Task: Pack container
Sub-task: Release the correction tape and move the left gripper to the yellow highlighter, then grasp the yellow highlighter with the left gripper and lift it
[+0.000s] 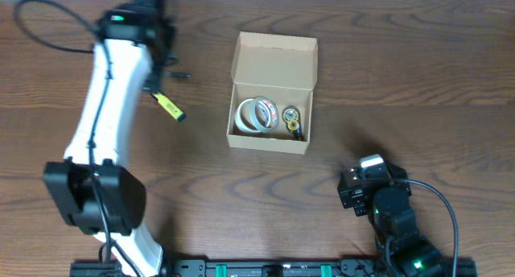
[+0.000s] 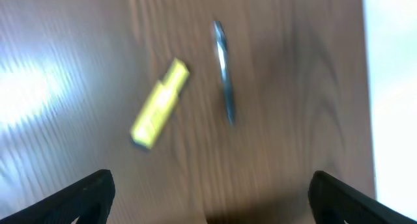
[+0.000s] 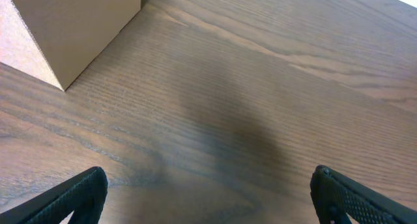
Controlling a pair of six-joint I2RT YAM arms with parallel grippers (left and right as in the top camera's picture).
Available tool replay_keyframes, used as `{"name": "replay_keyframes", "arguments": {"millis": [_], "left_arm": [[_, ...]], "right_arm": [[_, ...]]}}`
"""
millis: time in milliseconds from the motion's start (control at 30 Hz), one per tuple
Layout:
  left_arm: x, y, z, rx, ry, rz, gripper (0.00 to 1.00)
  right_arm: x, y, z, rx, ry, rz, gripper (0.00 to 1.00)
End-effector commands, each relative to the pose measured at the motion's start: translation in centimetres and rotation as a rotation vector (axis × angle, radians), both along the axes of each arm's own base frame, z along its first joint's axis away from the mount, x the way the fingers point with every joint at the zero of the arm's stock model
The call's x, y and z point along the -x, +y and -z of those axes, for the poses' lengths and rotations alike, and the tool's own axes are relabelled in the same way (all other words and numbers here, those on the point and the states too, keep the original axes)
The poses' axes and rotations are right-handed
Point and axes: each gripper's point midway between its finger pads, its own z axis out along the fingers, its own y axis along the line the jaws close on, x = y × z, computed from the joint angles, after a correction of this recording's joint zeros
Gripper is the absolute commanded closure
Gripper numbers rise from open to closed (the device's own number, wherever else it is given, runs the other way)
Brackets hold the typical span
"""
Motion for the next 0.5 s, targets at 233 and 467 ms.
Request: {"name": "replay_keyframes", "arguments": {"millis": [233,467], "left_arm": [[0.2,3.1,10.2,0.057,0.286,0.165,0.04],[0.4,1.8,15.2,0.135,0.385,0.274,0.01]], "right_arm": [[0.0,-0.3,0.0,0.002,-0.005,0.012,0.01],[0.0,-0.3,0.0,0.001,-0.005,0.012,0.01]]}}
